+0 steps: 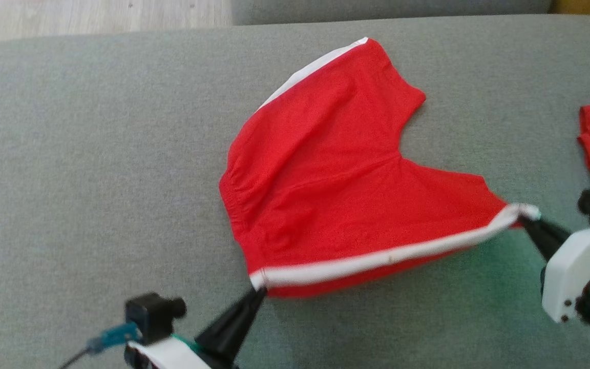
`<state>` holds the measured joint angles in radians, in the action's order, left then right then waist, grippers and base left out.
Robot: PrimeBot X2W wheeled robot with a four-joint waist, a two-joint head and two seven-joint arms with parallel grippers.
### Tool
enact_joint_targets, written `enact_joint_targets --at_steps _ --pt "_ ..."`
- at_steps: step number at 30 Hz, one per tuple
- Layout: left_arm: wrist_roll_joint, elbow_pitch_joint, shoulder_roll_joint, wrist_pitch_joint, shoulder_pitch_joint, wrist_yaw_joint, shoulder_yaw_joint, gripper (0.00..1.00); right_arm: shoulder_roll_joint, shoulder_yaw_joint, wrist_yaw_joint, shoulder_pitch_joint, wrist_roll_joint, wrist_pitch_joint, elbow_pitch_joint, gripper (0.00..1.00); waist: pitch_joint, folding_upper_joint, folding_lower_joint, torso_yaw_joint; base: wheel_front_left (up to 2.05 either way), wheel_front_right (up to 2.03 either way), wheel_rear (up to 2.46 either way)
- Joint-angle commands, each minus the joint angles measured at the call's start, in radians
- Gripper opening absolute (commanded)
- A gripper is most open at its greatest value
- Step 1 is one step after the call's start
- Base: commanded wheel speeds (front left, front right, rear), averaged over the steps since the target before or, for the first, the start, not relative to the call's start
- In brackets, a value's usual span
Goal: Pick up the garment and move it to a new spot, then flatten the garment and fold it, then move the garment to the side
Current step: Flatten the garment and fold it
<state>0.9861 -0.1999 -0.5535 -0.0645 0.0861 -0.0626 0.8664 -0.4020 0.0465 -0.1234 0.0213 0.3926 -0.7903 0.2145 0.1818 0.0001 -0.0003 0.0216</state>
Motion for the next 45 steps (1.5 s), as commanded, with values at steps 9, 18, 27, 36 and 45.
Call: enact_joint_targets --at_steps 9,18,27,36,45 --pt "-0.009 0.03 0.073 0.086 0.186 0.012 -0.126 0.0 0.0 0.052 -0.007 -0.291 -0.017 0.13 0.012 0.0 0.065 -0.0001 0.0003 0.03 0.0 0.0 0.0" --pt "-0.045 0.318 0.226 0.151 0.396 0.027 -0.155 0.0 -0.019 0.229 -0.007 -0.705 -0.001 0.325 -0.365 0.0 0.157 -0.0001 0.0003 0.1 0.0 0.0 0.0" --pt "-0.078 0.487 0.321 0.234 0.505 0.043 -0.162 0.0 -0.006 0.373 -0.007 -0.958 -0.008 0.471 -0.668 0.0 0.242 -0.0001 0.0003 0.158 0.0 0.0 0.0" --pt "-0.089 0.582 0.369 0.268 0.559 0.077 -0.154 0.26 0.024 0.465 -0.007 -1.072 0.01 0.58 -0.865 1.0 0.265 -0.0001 0.0003 0.179 0.0 0.0 0.0" --pt "-0.109 0.584 0.355 0.309 0.527 0.109 -0.171 1.0 0.037 0.515 -0.007 -1.09 0.091 0.67 -0.963 1.0 0.223 -0.0001 0.0003 0.168 0.0 0.0 0.0"
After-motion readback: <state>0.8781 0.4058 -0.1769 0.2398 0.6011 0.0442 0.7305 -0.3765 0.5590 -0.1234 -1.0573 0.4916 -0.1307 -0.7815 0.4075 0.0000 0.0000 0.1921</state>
